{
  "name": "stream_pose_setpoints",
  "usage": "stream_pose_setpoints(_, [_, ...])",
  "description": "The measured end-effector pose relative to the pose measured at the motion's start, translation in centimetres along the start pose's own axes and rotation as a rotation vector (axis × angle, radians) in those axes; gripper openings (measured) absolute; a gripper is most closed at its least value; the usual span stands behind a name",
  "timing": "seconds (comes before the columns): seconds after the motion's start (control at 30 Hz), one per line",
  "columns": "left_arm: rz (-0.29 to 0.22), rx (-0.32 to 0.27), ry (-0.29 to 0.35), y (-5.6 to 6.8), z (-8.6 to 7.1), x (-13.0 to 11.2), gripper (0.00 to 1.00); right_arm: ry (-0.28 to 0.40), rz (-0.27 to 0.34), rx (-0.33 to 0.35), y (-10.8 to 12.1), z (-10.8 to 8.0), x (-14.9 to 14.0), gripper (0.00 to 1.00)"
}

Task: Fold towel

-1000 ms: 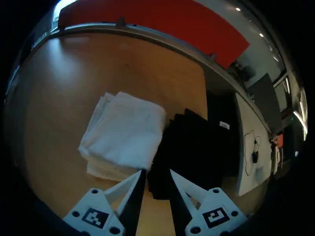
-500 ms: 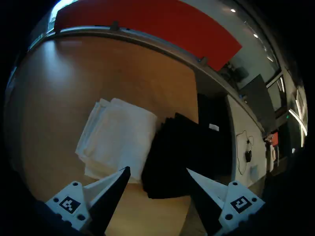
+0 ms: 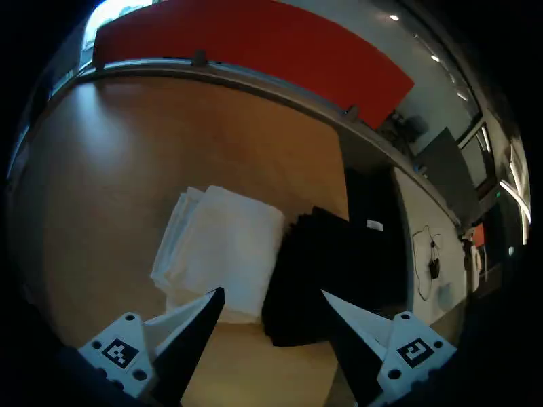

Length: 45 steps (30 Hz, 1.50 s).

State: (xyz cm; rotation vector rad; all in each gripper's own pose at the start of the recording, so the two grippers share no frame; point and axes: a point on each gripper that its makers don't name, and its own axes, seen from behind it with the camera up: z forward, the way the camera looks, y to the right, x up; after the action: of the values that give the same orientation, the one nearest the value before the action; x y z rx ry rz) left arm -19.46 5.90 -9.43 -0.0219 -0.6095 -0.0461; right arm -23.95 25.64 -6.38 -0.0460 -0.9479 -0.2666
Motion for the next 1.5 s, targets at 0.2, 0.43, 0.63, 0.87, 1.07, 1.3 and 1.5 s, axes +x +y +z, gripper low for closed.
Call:
stream_pose_setpoints(0.2, [-0.001, 0.003, 0.007, -0.3, -0.2, 0.3, 1.0, 0.026, 0.083, 0.024, -0.9, 0.5, 0.6, 1.0])
stream_pose_setpoints(0.43, [0.007, 0.003, 0.016, -0.5, -0.2, 0.7, 1.0, 0.057, 0.199, 0.065, -2.2, 1.0, 1.2, 0.99])
stream_pose_setpoints(0.63, [0.01, 0.005, 0.03, -0.6, -0.1, 1.5, 1.0, 0.067, 0.214, 0.068, -2.8, 0.9, 1.0, 0.99])
stream_pose_setpoints(0.87, [0.007, 0.011, 0.053, -1.3, 0.2, 3.0, 1.0, 0.093, 0.257, 0.082, -3.9, 0.6, 1.0, 1.0])
stream_pose_setpoints(1.07, [0.023, 0.025, 0.083, -2.4, 0.4, 4.8, 1.0, 0.152, 0.327, 0.095, -5.0, 0.0, 1.8, 1.0])
stream_pose_setpoints(1.3, [0.01, 0.036, 0.118, -3.0, 0.8, 6.6, 1.0, 0.222, 0.394, 0.093, -5.9, -0.5, 3.0, 0.99])
stream_pose_setpoints(1.5, [0.003, 0.044, 0.146, -3.3, 1.1, 7.5, 1.0, 0.307, 0.423, 0.086, -6.7, -1.5, 4.4, 0.99])
